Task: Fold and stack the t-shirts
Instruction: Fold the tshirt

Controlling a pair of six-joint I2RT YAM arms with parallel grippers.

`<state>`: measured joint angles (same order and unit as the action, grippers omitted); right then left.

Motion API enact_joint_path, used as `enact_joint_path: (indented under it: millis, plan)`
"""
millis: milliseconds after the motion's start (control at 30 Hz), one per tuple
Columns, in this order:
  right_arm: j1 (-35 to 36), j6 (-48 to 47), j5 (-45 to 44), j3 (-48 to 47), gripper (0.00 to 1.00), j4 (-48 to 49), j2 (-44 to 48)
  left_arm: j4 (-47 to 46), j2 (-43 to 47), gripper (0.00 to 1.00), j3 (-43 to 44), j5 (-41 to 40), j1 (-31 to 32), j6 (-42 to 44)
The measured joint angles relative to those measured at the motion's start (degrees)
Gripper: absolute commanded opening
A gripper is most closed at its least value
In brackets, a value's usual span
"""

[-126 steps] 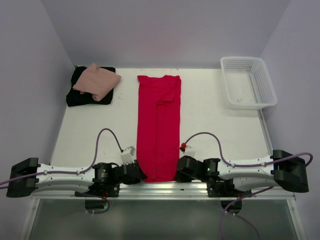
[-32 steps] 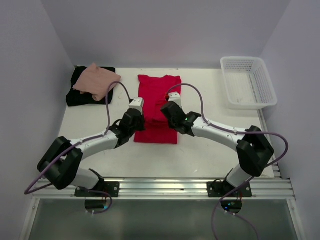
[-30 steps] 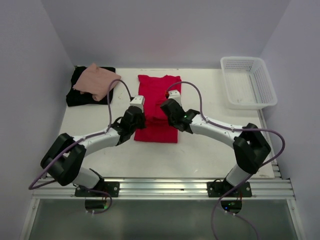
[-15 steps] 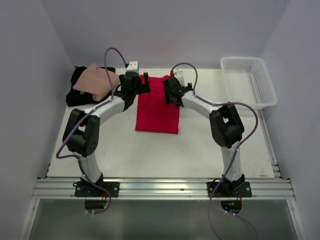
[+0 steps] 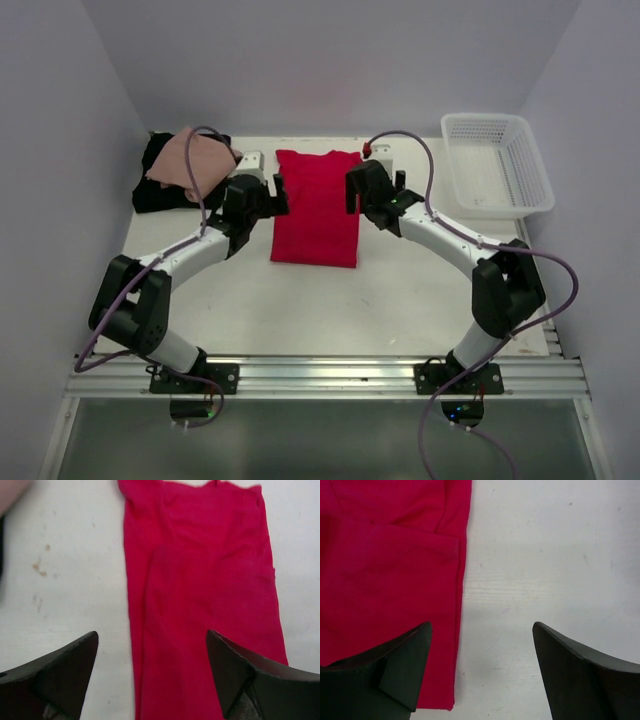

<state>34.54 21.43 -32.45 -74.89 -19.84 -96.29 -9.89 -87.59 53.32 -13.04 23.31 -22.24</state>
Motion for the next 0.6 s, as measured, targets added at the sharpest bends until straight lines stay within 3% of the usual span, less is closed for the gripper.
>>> enact_joint_path:
  millis: [33,67,100,133,233,333,600]
  plan:
    - [-0.04,-0.04,1.31,0.92,0.54,0.20,0.07,-0.24,-0.04,0.74,-1.44,1.33,0.09,-0.52]
    - [-0.04,-0.04,3.34,2.08,0.01,0.59,0.04,-0.48,-0.15,0.64,-2.97,2.84,0.15,-1.27]
    - [-0.04,0.48,4.66,3.02,0.00,0.79,0.04,-1.18,-0.33,0.54,-4.44,4.22,0.26,-1.64]
    - [-0.04,0.94,6.82,4.28,0.00,1.25,0.04,-2.40,-0.44,0.34,-6.05,6.05,0.35,-1.97]
    - [-0.04,2.73,13.68,7.98,0.00,3.04,0.04,-6.51,-0.48,0.11,-11.78,11.30,0.35,-3.28]
    - [-0.04,4.79,20.02,12.02,0.00,6.38,0.02,-11.13,-0.55,0.00,-16.94,15.96,0.35,-4.39]
    - [-0.04,8.66,29.92,15.82,0.00,12.61,-3.13,-25.07,-0.83,0.00,-27.89,24.28,0.33,-7.82]
